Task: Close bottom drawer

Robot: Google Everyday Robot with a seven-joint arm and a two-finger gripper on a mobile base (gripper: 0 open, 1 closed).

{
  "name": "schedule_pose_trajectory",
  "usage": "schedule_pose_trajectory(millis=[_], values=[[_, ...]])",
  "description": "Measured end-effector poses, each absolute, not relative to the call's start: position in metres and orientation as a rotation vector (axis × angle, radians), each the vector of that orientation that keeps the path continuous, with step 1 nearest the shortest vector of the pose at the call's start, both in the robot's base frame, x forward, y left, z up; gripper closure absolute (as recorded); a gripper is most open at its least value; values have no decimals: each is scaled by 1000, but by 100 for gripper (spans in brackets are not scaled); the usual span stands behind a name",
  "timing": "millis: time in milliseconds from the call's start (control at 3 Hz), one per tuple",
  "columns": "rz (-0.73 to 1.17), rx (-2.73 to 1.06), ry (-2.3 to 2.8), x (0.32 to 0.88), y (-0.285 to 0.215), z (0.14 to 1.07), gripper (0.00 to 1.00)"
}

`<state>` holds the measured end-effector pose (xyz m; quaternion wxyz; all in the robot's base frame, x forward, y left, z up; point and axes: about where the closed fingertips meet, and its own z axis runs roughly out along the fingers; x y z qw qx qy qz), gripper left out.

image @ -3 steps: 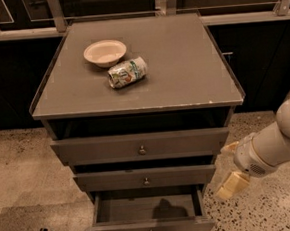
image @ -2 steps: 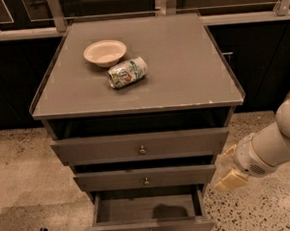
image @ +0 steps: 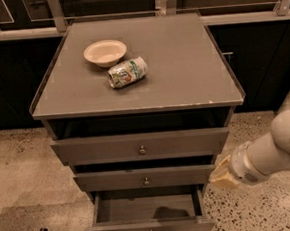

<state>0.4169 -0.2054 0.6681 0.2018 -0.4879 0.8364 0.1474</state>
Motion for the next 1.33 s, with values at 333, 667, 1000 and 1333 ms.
schedule_pose_trajectory(millis=[333, 667, 1000, 1333], values=[[569, -1282, 2319, 405, -169, 581, 100], [654, -1172, 2297, 413, -144, 506, 100], [725, -1102, 2313, 427, -128, 435, 100], [847, -1031, 2364, 425, -115, 364, 100]])
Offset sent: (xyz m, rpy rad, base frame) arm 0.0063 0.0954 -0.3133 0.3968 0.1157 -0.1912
